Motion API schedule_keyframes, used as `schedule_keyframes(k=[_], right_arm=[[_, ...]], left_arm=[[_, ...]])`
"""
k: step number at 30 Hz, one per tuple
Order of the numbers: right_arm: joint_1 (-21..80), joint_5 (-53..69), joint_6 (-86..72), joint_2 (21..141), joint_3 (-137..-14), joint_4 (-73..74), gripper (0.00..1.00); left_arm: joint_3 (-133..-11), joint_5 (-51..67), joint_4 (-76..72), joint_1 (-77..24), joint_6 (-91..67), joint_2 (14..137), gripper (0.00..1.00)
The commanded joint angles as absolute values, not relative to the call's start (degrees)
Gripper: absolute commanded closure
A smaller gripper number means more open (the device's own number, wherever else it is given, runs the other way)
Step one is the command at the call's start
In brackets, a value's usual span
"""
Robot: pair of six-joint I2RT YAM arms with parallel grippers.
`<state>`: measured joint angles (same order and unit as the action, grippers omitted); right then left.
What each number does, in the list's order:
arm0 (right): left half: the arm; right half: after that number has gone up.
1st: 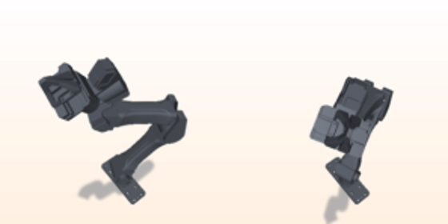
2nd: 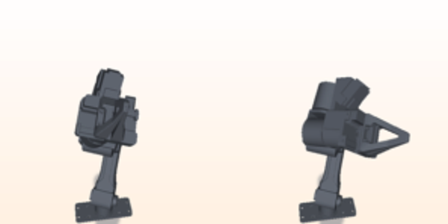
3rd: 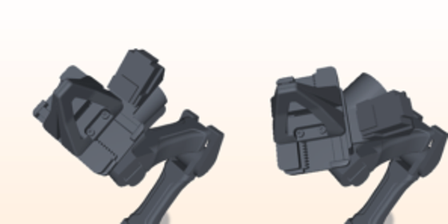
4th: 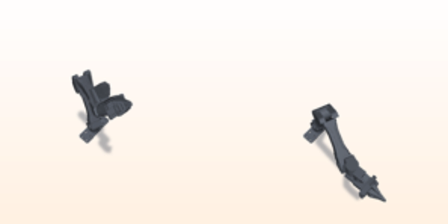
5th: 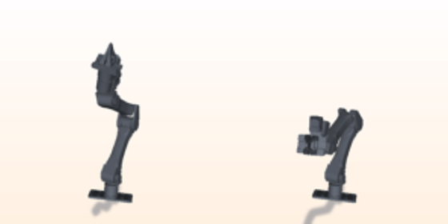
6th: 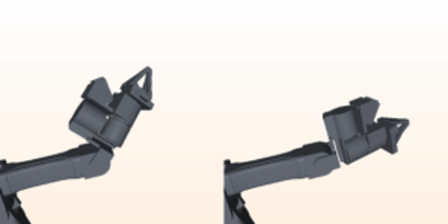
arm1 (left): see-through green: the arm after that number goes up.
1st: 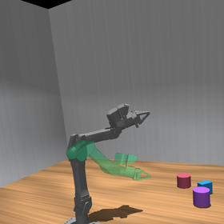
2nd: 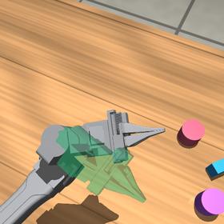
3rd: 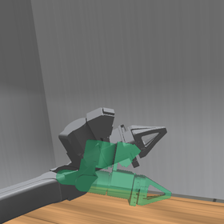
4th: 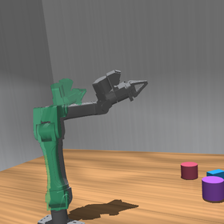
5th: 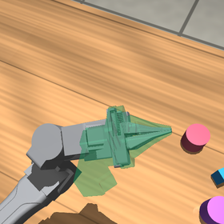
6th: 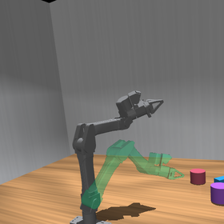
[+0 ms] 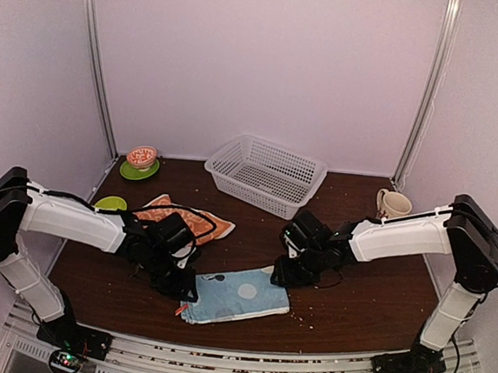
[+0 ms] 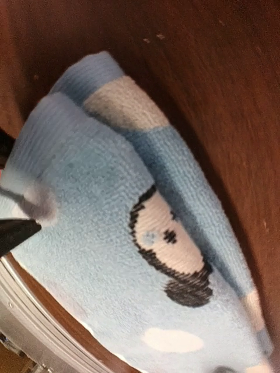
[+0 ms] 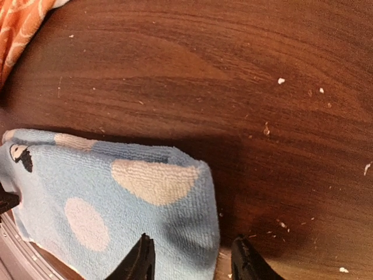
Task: Roll the towels
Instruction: Smooth out the towel at the center of the board, then move the towel to the center of the board.
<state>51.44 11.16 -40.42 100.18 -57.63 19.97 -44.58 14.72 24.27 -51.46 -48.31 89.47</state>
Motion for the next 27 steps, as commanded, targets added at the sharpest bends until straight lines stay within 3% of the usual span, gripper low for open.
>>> schedule_keyframes(k=[1,3,7,11,14,19,27], right_arm=[[51.4,11.2,-38.6,94.7,-60.2,22.1,0.51],[51.4,11.0,-37.9,93.1,-61.4,23.8,0.47],[51.4,11.7,-38.2,89.9,-59.9,23.9,0.44],[51.4,12.1,-39.9,88.1,-55.3,20.5,0.44],[51.4,13.3,-43.7,86.7,-50.4,14.8,0.45],[51.8,18.1,-51.2,85.0,-43.1,5.6,0.45],[51.3,21.6,-58.8,89.8,-39.4,-4.0,0.44]], left_arm=[[-49.1,10.5,34.8,-51.1,-44.5,84.5,0.57],[-51.9,8.7,39.9,-51.1,-43.1,80.8,0.46],[-56.7,6.8,46.9,-51.1,-41.9,73.4,0.35],[-58.2,8.1,45.7,-51.1,-41.4,70.1,0.31],[-57.7,13.0,36.2,-51.2,-41.2,73.8,0.38],[-60.4,14.9,26.8,-52.1,-40.6,87.7,0.66],[-59.4,13.0,24.3,-52.0,-39.9,96.1,0.78]])
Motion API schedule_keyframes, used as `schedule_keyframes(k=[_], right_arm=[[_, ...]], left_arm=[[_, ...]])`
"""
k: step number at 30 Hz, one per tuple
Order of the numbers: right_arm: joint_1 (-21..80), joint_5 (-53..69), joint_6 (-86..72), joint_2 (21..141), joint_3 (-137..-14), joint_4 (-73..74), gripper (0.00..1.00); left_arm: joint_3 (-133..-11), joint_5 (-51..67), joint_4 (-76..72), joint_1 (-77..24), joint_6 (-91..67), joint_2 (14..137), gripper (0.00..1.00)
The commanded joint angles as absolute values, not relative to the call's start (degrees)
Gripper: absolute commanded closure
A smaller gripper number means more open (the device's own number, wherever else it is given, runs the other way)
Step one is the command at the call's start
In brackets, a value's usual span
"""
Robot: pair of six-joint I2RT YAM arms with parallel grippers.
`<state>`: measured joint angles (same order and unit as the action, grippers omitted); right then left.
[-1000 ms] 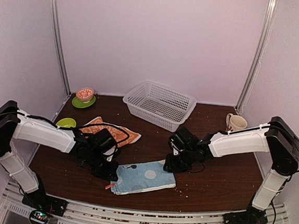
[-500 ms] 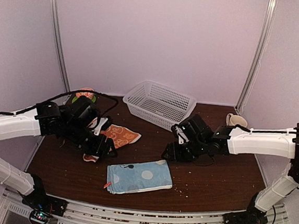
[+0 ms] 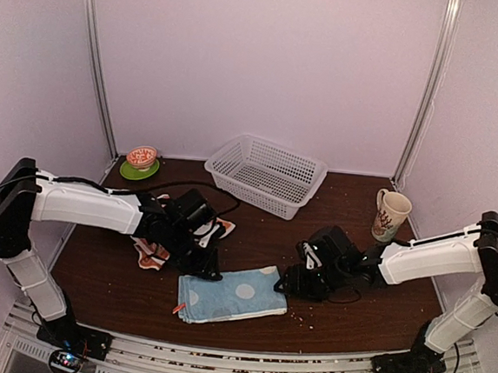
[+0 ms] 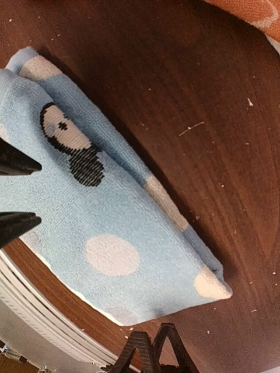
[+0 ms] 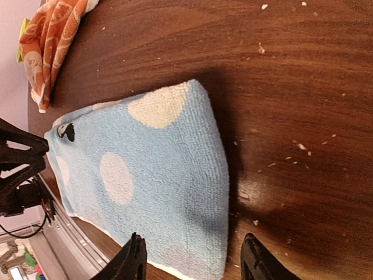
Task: Roll the towels
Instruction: Move the towel to the center of the board.
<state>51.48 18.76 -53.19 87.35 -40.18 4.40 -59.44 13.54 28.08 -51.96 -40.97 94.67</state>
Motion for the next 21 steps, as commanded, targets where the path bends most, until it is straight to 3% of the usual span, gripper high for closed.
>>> schedule_keyframes(k=[1,11,21], right_arm=[[51.2,21.8,-59.6,90.5,-39.2,-4.8,0.45],[50.4,20.6,-60.7,93.8,-37.8,-2.8,0.51],[47.6,17.9,-59.7,90.6,-34.2,-2.2,0.97]], left_arm=[[-58.7,12.6,24.3,-52.1,-40.1,96.7,0.80],[-55.2,8.2,23.7,-52.0,-40.6,100.4,0.84],[-57.5,10.3,21.8,-52.2,-40.2,104.4,0.87]])
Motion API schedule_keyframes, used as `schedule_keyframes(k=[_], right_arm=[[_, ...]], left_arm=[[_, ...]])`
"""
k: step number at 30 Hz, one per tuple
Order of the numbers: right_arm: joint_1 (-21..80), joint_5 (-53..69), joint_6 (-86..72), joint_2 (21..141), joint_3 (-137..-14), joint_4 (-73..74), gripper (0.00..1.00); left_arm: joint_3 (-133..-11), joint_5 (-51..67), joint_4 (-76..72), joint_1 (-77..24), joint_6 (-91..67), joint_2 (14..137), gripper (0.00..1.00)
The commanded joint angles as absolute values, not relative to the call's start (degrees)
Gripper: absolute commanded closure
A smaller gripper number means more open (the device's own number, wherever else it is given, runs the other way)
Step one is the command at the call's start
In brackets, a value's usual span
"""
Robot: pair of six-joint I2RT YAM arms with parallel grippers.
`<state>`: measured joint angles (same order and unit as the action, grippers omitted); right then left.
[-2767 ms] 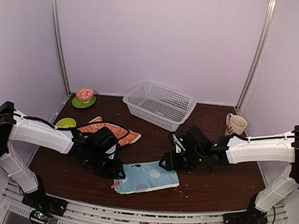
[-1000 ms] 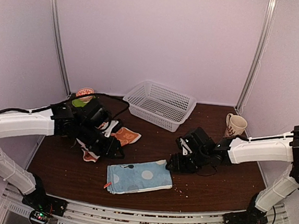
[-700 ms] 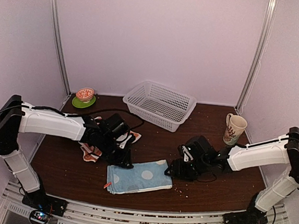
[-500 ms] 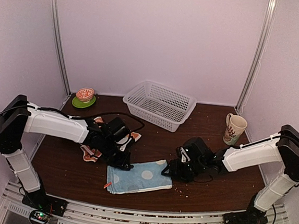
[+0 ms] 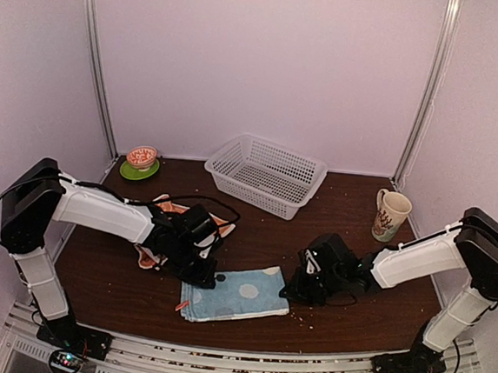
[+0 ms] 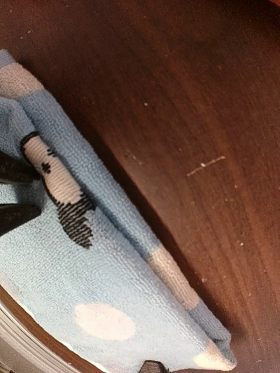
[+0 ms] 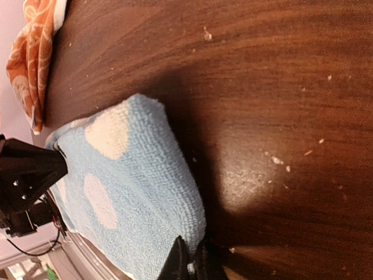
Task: Roll the towels
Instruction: Move the towel to the center of the board, then roll the towel at the center of the board.
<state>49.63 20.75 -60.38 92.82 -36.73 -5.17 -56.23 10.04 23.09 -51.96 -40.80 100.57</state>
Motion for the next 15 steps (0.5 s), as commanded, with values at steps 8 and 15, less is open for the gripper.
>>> schedule_keyframes(k=[8,15], right_arm=[[39.7,14.2,-50.8,80.4,-31.9,10.3,1.00],[36.0,7.5,-42.5,76.5,-35.2,22.9,1.00]], left_arm=[[-69.3,13.0,21.8,-54.9,-40.6,111.0,0.87],[-79.1,13.5,21.5,-55.6,-40.5,115.9,0.77]])
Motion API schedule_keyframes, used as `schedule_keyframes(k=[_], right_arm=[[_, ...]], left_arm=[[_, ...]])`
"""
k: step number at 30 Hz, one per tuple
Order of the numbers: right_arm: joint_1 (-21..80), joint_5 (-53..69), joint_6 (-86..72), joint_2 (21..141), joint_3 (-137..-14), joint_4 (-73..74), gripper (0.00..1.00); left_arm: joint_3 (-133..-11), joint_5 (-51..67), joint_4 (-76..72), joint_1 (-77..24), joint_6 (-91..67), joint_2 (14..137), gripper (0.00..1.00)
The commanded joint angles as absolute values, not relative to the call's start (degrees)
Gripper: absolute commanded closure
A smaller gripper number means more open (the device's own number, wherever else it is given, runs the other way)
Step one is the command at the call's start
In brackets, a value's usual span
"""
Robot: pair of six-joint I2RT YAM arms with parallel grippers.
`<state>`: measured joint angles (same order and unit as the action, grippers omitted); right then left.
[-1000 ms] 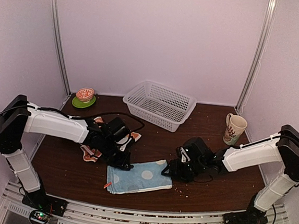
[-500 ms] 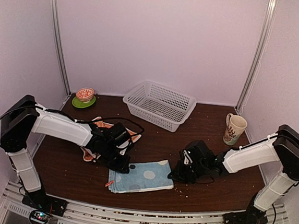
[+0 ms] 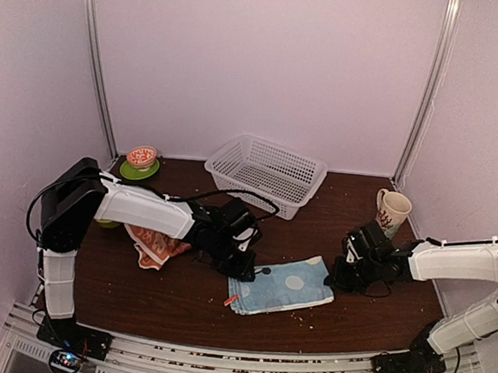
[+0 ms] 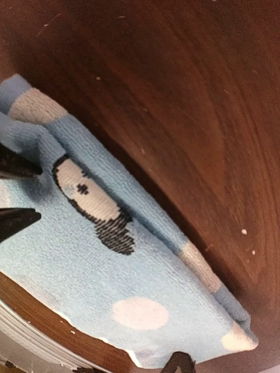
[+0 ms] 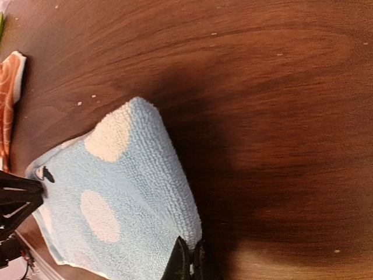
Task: Roll the towels
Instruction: Roll the towel at the center of the board.
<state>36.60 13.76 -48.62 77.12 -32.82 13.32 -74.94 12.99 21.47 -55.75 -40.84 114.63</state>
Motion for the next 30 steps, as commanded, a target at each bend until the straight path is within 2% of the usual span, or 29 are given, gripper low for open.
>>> schedule_keyframes(k=[1,5,7,18,30], right_arm=[[36.0,6.9,-42.0,76.6,-35.8,23.7,1.00],[36.1,4.8,-40.3,77.4,-37.9,25.8,1.00],[36.2,4.4,-39.6,78.2,-38.6,26.3,1.00],[42.3,0.1,-38.4,81.8,-46.7,33.1,1.00],[47.7,-0.3,-39.2,88.6,-51.0,32.5,1.00]], left_arm=[[-79.6,13.8,21.6,-55.6,-40.4,115.7,0.71],[-80.5,14.8,22.2,-55.6,-39.4,114.7,0.59],[-80.5,15.8,21.8,-55.6,-39.1,114.2,0.57],[-79.2,17.6,19.5,-55.6,-39.2,113.7,0.60],[-75.8,18.1,18.1,-55.4,-39.1,113.0,0.63]])
